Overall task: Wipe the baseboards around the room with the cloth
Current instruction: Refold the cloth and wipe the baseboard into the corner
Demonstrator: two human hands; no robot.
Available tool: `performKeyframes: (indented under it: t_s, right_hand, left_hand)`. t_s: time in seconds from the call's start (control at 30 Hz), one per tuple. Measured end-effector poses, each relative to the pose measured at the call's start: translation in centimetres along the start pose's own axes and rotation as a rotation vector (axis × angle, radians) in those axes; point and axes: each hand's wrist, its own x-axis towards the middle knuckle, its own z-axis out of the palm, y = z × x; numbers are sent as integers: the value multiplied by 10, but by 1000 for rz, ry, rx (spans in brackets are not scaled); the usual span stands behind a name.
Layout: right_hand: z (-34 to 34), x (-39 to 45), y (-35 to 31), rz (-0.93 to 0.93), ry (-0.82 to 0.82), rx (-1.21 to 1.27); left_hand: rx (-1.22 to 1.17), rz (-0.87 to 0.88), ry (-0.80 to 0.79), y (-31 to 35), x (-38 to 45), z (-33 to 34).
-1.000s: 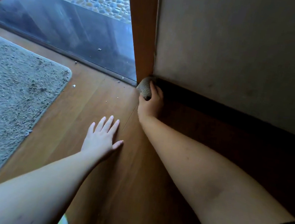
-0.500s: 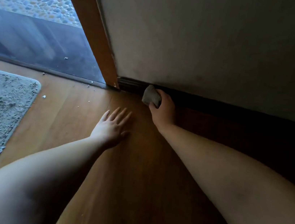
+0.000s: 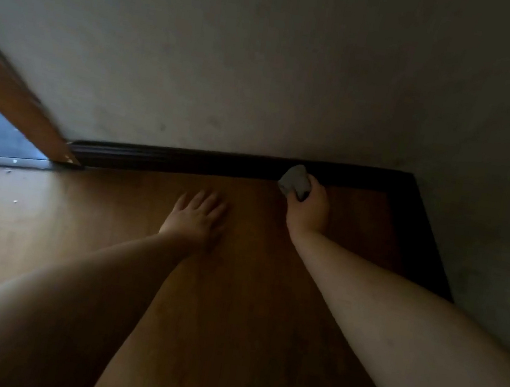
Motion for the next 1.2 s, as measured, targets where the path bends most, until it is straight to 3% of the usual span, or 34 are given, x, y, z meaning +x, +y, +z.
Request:
performKeyframes:
  t_s: [0.17,0.5,0.6,0.83,0.9,1.0,1.1,1.2]
  right_hand:
    - [-67,42,38,110,183,-19]
    - [-140,110,67,214,319,-63]
    - [-154,124,66,256,278,-141]
    - [-149,137,64,271,202,-113]
    - [-145,134,58,231,244,-131]
    - [-127,127,49,277,397,100]
    - [-100,103,51,175,218,-83]
    - [-63,75,42,136,135,-9]
  left_hand:
    - [21,77,-4,30,19,-9]
    - [41,121,-84,31,27,10]
    - [44,127,-60,30,28,13]
    - [19,100,-90,35,31,11]
    - [13,104,-98,35,31,11]
    - [5,109,-90,34,32,11]
    - [17,99,-102,37,31,13]
    - [9,70,-106,43,26,11]
